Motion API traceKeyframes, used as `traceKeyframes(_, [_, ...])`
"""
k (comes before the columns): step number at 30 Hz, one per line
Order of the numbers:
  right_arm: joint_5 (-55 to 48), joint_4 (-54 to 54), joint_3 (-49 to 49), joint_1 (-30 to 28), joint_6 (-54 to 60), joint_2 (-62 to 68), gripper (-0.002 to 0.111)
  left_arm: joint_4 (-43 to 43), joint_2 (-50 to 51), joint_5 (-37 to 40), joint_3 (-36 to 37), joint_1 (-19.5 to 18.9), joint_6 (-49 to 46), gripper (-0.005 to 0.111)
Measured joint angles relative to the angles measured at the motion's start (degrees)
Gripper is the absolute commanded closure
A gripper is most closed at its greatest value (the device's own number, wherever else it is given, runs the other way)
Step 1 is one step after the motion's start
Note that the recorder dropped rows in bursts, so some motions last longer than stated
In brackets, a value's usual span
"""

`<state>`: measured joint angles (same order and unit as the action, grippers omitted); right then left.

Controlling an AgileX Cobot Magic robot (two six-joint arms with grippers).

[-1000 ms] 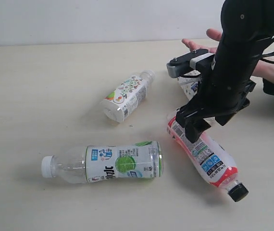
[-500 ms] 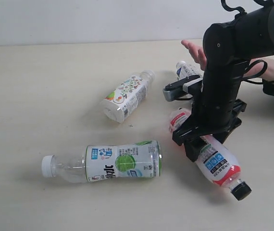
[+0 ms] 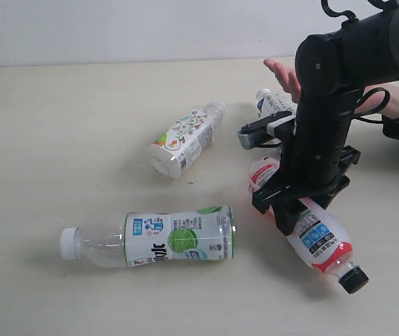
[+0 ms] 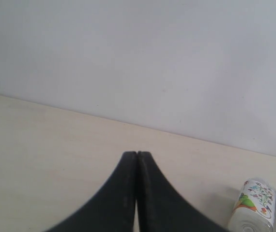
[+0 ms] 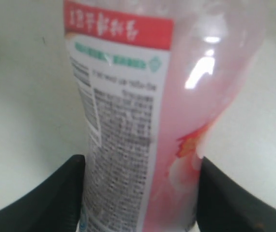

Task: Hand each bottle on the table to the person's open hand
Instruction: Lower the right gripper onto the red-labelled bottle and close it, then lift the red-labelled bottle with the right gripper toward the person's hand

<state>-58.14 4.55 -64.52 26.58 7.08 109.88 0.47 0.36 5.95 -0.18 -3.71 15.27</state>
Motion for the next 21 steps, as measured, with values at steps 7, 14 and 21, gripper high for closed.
traceKeyframes(7, [-1.99, 0.00, 0.00, 0.00, 0.00, 0.00, 0.108, 0.00, 0.00, 0.00, 0.00, 0.00, 0.00, 0.104])
traceKeyframes(14, [-3.87, 1.75, 0.00, 0.00, 1.32, -2.16, 0.108, 0.00, 0.00, 0.00, 0.00, 0.00, 0.00, 0.104])
traceKeyframes(21, [-6.73, 3.50, 0.00, 0.00, 2.91, -10.01, 0.108, 0.00, 0.00, 0.00, 0.00, 0.00, 0.00, 0.104])
